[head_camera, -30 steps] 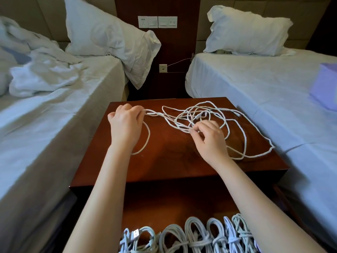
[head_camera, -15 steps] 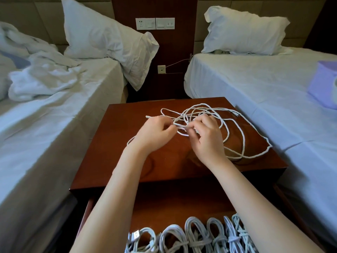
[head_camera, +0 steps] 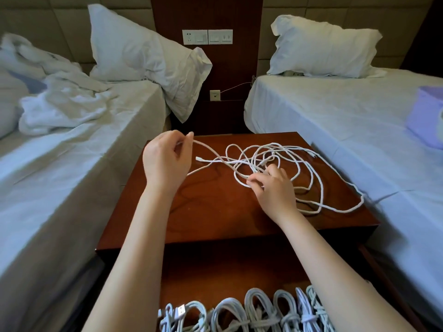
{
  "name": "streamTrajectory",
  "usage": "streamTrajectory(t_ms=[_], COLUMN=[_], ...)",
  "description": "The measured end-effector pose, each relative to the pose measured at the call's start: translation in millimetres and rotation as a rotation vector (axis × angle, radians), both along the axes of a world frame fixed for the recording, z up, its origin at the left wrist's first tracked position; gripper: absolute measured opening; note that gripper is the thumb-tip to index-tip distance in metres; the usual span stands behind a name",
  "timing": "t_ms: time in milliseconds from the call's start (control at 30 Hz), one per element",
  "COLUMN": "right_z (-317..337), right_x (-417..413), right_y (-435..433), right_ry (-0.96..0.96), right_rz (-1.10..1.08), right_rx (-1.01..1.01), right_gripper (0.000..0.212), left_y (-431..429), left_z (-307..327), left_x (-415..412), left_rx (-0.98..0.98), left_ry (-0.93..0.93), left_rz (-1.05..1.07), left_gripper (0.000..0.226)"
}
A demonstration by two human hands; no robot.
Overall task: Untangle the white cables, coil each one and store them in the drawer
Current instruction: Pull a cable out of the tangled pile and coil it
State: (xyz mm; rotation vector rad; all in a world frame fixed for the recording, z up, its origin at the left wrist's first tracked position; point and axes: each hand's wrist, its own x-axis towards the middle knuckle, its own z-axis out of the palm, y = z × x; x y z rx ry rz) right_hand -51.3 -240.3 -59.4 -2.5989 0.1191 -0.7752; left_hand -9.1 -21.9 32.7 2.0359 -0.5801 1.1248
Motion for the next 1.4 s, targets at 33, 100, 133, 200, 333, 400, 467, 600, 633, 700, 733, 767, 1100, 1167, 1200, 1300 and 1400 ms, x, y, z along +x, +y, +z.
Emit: streamTrajectory(t_ms=[33,100,133,200,333,400,467,600,633,700,733,767,1100,1167,1200,1300,1400], right_z=[0,0,0,1,1,2,5,11,12,13,13,11,8,7,7,8,6], right_x=[-1,-2,-3,-4,-6,-5,-6,-7,-6,-3,-1,1,11,14,16,17,15], right_y=[0,-1,0,2,6,6,9,19,21,22,21,19,5,6,8,14,12], right_ry=[-0.038,-0.129,-0.168,-0.232,-0.321,-0.334,-0.341,-0.333,-0.308,-0.22,-0.16,-0.107,0.066,0.028,-0.008,-0.102,-0.236], right_rz=[0.0,0.004,0.011,0.042,0.078,0.066,0.063,0.107,0.12,0.128,0.119,0.104,0.03,0.026,0.035,0.077,0.126], right_rx=[-0.034,-0.077,-0.093,-0.151,-0.206,-0.203,-0.193,-0.178,-0.164,-0.127,-0.111,-0.098,-0.091,-0.133,-0.164,-0.22,-0.219], right_gripper=[0.013,0.007,0.005,0.003,0.017,0.021,0.019,0.016,0.014,0.011,0.012,0.015,0.026,0.025,0.024,0.025,0.036], left_y=[1,0,-1,-7,-32,-44,-50,-57,-58,-57,-54,-50,1,-3,-10,-40,-58], left_z=[-6,-19,-25,-35,-37,-39,-41,-36,-34,-26,-20,-13,-25,-27,-26,-34,-47], left_x=[5,13,17,19,6,-2,-6,-9,-10,-13,-13,-12,22,20,18,13,14], left_rx=[0.019,0.061,0.09,0.161,0.31,0.359,0.335,0.103,0.052,-0.034,-0.099,-0.175,0.066,0.179,0.179,0.289,0.392], left_ry=[-0.019,0.011,0.054,0.123,0.067,0.104,0.162,0.466,0.497,0.424,0.355,0.284,0.611,0.546,0.423,0.072,0.163], left_rz=[0.077,0.213,0.297,0.425,0.061,-0.063,-0.072,-0.267,-0.315,-0.341,-0.331,-0.308,0.408,0.475,0.405,0.032,-0.168], left_gripper=[0.03,0.026,0.021,0.01,0.038,0.043,0.038,0.023,0.02,0.021,0.022,0.023,0.037,0.037,0.034,0.024,0.031])
